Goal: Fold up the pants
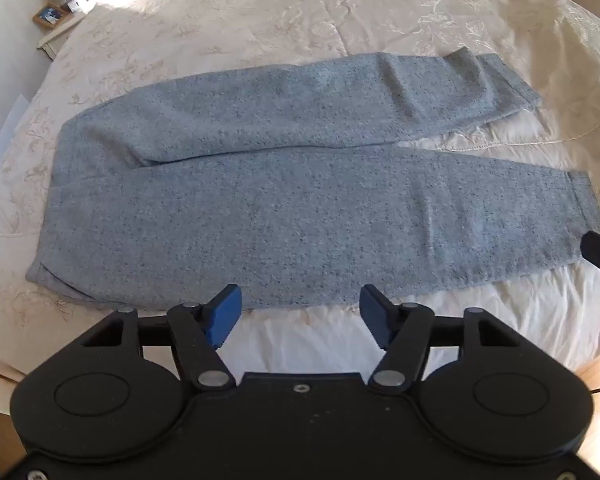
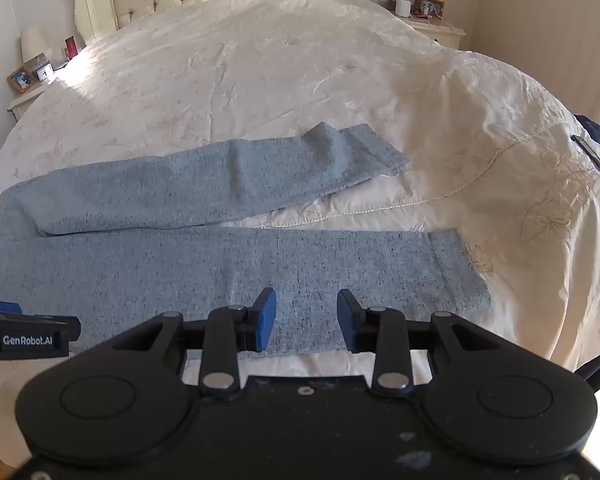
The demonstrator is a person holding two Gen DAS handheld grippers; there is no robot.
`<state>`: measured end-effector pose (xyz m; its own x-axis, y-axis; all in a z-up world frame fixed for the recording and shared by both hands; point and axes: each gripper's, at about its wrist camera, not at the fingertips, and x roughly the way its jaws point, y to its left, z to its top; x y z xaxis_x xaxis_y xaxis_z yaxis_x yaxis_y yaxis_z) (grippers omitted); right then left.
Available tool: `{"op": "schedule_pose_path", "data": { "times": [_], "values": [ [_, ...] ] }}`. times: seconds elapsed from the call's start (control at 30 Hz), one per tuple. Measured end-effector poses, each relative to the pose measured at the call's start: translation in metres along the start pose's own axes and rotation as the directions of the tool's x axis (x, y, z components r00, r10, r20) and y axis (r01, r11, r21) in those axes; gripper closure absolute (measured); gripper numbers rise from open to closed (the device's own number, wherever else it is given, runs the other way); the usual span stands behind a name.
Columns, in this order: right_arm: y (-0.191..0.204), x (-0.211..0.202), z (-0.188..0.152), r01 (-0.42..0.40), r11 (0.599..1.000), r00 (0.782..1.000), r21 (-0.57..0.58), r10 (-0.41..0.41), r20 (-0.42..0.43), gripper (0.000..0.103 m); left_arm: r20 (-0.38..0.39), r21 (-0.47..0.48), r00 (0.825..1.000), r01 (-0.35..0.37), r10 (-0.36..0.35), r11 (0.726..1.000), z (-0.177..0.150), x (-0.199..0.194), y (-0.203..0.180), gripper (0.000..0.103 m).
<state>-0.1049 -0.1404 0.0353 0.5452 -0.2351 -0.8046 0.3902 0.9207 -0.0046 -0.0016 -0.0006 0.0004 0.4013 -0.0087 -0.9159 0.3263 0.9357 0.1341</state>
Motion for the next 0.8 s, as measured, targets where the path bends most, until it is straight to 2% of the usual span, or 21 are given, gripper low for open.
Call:
{"op": "schedule_pose_path", "data": {
  "times": [0.07,0.13,0.3,0.6,0.8],
  "values": [
    [0.0,0.0,0.0,0.004,1.0,1.0,-0.003,-0.004,-0.002,0.067,0.033,-0.015,0.999,-0.007,0.007,1.0,-0.008,-0.005,-0.002,0.037],
    [-0.001,0.0,-0.001,0.011,1.0,1.0,-0.009,-0.011,-0.007,0.067,-0.015,-0.032,0.999,0.033,-0.033,0.999,-0.001,0.0,0.002,0.038],
    [-0.006,-0.001,-0.006,0.024,1.0,0.999,-0.011,-0.025,-0.021,0.067,0.024,-0.013,0.999,0.043,-0.043,0.999,0.001,0.003,0.003,0.038],
    [-0.001,0.001,-0.004,0.022,1.0,0.997,-0.005,-0.022,-0.068,0.067,0.083,0.064,0.997,-0.013,0.007,0.998,-0.004,0.0,-0.005,0.038],
    [0.0,0.0,-0.005,0.021,1.0,0.997,-0.007,-0.021,-0.071,0.067,0.02,0.036,0.998,0.06,-0.061,0.998,-0.007,0.003,-0.002,0.038]
  ]
}}
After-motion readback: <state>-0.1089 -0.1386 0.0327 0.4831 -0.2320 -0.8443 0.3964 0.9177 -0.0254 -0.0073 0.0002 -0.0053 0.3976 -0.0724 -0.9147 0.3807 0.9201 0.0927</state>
